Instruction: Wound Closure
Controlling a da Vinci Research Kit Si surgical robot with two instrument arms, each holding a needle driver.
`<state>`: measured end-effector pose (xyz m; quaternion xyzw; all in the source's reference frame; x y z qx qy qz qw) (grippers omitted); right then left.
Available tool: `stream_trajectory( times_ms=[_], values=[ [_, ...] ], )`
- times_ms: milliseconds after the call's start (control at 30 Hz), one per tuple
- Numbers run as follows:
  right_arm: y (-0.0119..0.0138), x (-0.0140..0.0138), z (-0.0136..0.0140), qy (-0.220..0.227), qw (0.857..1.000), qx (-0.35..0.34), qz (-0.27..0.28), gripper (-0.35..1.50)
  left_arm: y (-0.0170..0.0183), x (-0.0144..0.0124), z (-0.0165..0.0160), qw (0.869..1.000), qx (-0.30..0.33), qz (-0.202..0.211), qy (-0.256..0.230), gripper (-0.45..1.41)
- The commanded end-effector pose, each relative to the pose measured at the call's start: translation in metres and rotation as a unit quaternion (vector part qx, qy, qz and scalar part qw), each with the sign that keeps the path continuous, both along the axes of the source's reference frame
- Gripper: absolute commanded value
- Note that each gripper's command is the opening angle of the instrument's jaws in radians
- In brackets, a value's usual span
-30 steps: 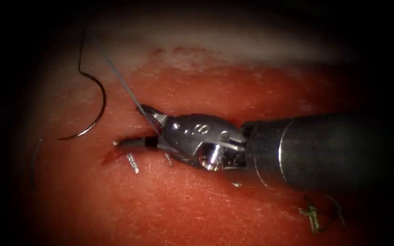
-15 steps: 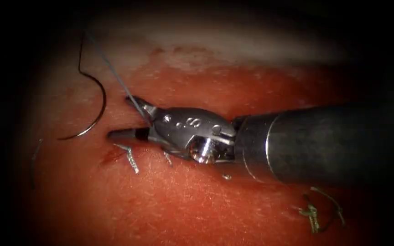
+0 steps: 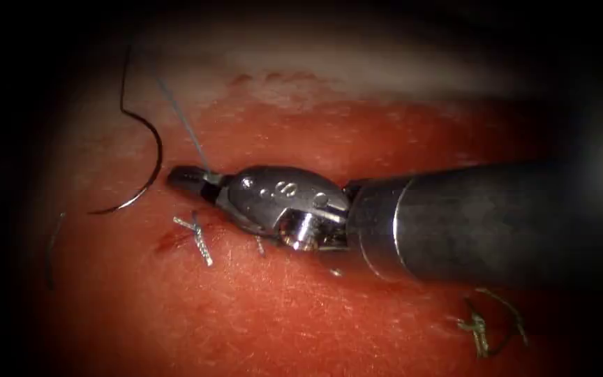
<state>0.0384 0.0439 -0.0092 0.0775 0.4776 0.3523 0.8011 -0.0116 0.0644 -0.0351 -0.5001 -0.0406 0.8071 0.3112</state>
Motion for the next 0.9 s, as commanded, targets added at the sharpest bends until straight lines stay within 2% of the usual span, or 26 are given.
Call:
stream_trajectory(
  times_ms=[33,67,100,167,200,333,367,533,700,900],
  values=[
    [0.0003,-0.0013,0.0001,-0.016,1.0,-0.007,0.018,1.41,0.0,-0.0006,0.0007,1.0,0.001,-0.001,-0.001,-0.35],
    [0.0005,-0.0022,-0.0001,-0.021,0.999,-0.009,0.025,1.46,0.0001,-0.0007,0.0008,1.0,0.001,-0.001,-0.001,-0.35],
    [0.0009,-0.0047,-0.0006,-0.028,0.999,-0.009,0.031,1.46,0.0002,-0.0012,0.0008,1.0,0.001,-0.003,0.0,-0.35],
    [0.0012,-0.0067,-0.0012,-0.028,0.999,-0.006,0.033,1.48,0.0002,-0.0018,0.001,1.0,0.0,-0.006,0.002,-0.35],
    [0.0015,-0.0089,-0.0018,-0.028,0.999,-0.004,0.036,1.48,0.0002,-0.0025,0.0013,1.0,-0.001,-0.009,0.004,-0.35],
    [0.0018,-0.012,-0.0025,-0.03,0.999,-0.004,0.045,1.48,0.0004,-0.0041,0.0021,1.0,-0.005,-0.012,0.002,-0.35],
    [0.0018,-0.0138,-0.0026,-0.038,0.998,-0.004,0.055,1.48,0.0002,-0.0058,0.0033,1.0,-0.005,-0.005,0.005,-0.35],
    [0.0018,-0.0155,-0.0026,-0.05,0.996,-0.004,0.072,1.48,-0.0004,-0.0099,0.0062,1.0,-0.01,-0.004,-0.002,-0.35],
    [0.0015,-0.0157,-0.0026,-0.06,0.995,-0.007,0.083,1.48,-0.0002,-0.0175,0.0119,1.0,-0.014,-0.002,-0.008,-0.35],
    [0.0013,-0.0158,-0.0027,-0.06,0.995,-0.01,0.082,1.48,0.0011,-0.0223,0.0171,1.0,-0.013,-0.018,-0.008,-0.35]
  ],
)
